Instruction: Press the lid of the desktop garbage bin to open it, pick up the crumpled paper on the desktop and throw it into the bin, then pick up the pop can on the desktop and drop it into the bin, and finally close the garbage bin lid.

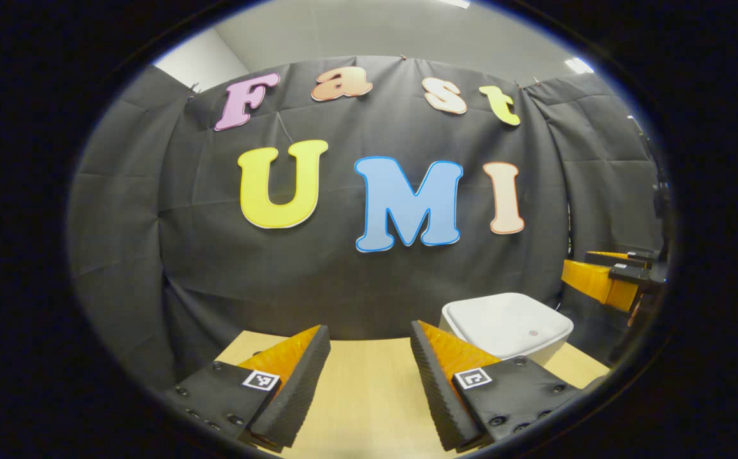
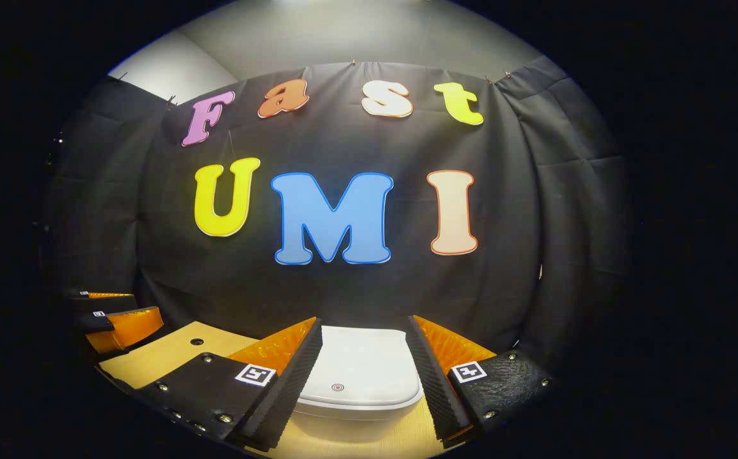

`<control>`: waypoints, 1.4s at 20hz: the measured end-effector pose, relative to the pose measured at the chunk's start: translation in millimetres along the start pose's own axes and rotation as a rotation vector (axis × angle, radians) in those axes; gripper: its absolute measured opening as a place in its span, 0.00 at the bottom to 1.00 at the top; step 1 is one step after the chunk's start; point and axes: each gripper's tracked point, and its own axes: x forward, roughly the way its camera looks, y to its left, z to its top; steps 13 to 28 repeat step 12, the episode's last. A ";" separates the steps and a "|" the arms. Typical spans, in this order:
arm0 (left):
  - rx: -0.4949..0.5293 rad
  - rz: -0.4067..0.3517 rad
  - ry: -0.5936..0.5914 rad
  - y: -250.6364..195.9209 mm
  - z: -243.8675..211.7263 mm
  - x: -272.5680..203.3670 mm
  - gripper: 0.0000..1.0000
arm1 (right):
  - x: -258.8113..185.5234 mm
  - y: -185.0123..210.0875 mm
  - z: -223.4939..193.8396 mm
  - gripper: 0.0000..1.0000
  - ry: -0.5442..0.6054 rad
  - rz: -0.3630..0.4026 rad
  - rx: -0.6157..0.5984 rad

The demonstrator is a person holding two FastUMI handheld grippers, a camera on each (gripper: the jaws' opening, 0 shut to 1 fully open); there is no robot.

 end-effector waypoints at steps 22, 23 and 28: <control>-0.043 0.011 -0.015 2.2 9.8 -19.1 0.82 | -22.9 -0.8 -3.1 0.85 -0.011 0.010 -0.027; -0.043 0.011 -0.015 2.2 9.8 -19.1 0.82 | -22.9 -0.8 -3.1 0.85 -0.011 0.010 -0.027; -0.043 0.011 -0.015 2.2 9.8 -19.1 0.82 | -22.9 -0.8 -3.1 0.85 -0.011 0.010 -0.027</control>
